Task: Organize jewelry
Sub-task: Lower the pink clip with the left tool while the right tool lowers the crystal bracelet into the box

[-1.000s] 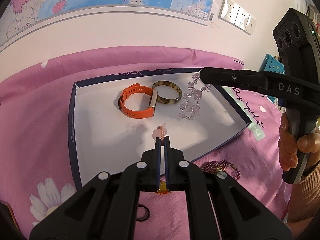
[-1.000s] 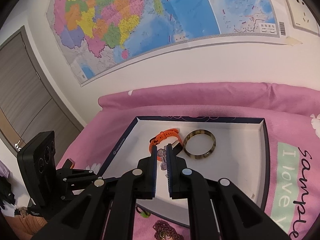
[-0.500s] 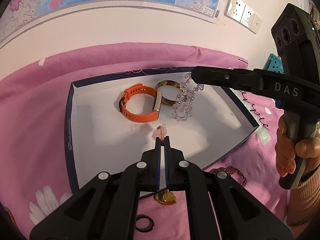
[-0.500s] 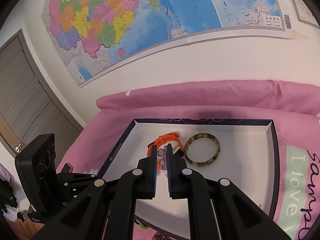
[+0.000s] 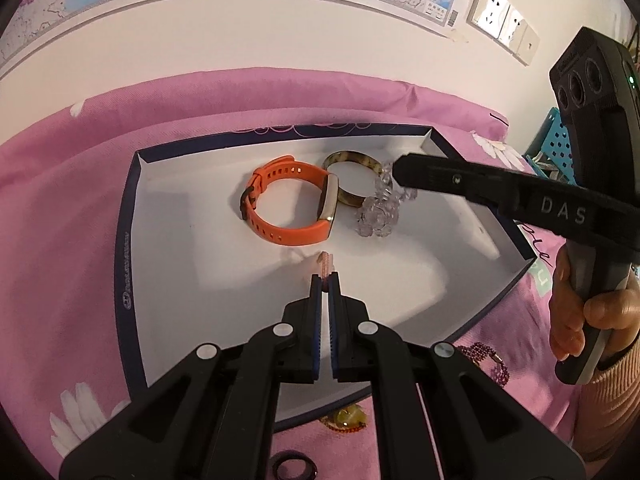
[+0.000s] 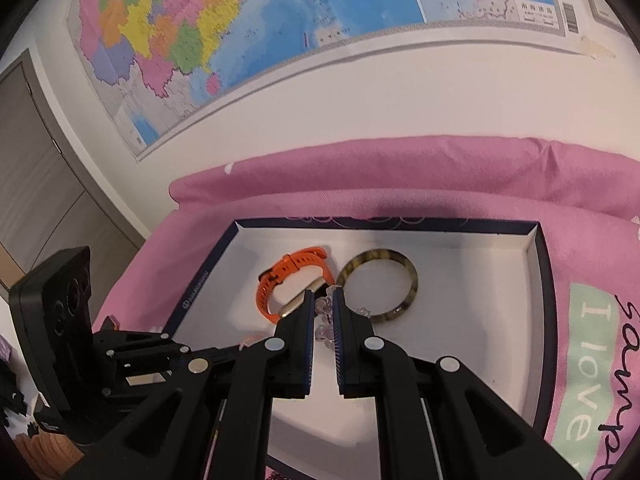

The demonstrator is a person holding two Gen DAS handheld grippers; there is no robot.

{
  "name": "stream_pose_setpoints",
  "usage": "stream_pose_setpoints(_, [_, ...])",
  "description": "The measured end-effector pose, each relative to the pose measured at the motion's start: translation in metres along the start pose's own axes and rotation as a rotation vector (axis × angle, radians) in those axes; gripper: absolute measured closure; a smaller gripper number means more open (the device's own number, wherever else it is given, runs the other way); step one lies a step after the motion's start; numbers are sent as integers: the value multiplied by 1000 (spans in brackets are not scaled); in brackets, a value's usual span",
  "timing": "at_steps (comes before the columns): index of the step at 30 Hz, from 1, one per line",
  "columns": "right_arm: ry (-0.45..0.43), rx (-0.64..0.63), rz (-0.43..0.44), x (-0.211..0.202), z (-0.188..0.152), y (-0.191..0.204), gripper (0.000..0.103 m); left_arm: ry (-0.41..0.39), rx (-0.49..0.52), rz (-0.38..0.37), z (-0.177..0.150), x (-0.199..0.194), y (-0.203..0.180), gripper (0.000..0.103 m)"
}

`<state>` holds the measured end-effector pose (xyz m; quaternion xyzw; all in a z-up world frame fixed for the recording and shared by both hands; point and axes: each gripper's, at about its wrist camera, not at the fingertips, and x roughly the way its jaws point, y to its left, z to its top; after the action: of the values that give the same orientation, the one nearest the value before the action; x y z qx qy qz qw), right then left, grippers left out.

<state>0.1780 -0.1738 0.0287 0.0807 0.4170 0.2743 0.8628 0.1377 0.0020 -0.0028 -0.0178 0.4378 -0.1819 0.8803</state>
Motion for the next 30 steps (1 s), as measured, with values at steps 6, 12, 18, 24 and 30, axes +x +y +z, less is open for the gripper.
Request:
stream_pose_setpoints(6, [34, -2, -31, 7, -5, -3, 91, 14, -15, 30, 2, 8, 2, 94])
stream_pose_setpoints(12, [33, 16, -57, 3, -10, -12, 83, -5, -20, 46, -2, 2, 5, 92])
stream_pose_setpoints(18, [-3, 12, -120, -21, -15, -19, 69, -45, -11, 79, -9, -19, 9, 85])
stream_pose_setpoints(24, [-57, 43, -237, -59, -24, -44, 61, -66, 16, 102, -26, -39, 13, 82])
stream_pose_setpoints(30, [-5, 134, -262, -62, -43, -74, 60, -78, 30, 118, -40, -45, 16, 77])
